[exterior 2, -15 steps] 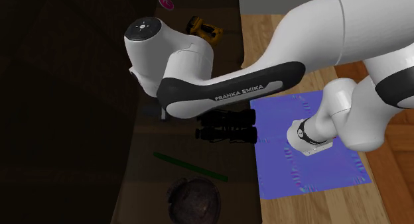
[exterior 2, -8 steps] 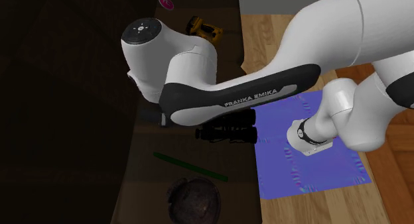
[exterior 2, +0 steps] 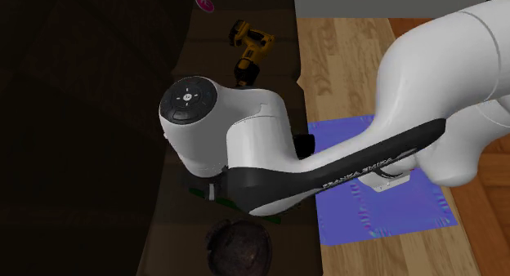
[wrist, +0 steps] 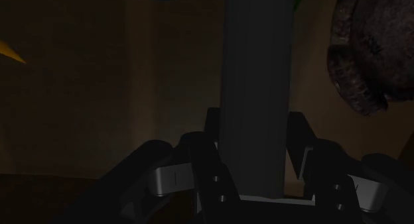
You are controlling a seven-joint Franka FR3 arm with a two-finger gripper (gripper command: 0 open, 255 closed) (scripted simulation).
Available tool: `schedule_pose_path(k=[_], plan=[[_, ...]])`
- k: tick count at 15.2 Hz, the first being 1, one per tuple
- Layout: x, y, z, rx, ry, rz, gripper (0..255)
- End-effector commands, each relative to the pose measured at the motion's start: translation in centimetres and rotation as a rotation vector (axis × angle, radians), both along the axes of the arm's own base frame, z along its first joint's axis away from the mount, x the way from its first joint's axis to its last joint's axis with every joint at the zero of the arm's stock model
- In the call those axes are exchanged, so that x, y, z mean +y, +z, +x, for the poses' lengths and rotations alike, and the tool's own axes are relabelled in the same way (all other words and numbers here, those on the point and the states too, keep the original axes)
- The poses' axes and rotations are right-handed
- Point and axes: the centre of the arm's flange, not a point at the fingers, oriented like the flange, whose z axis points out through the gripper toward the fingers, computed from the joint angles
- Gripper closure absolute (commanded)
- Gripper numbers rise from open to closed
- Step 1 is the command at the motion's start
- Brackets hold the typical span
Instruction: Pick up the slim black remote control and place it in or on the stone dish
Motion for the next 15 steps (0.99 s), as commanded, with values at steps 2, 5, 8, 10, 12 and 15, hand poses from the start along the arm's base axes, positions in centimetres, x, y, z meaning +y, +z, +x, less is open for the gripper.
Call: schedule_pose_path(k=[2,5,8,10,12,15], plan=[[3.9,-0.4,-1.1,0.0,-0.002,0.0,255],[7.8,-0.6,-1.9,0.0,-0.002,0.0,255],[11.7,-0.7,-2.6,0.0,-0.002,0.0,255],[14.3,-0.9,-3.1,0.0,-0.002,0.0,255],[17.7,-1.0,-3.7,0.0,-0.002,0.0,255],[17.7,-2.6,-3.7,0.0,-0.002,0.0,255]])
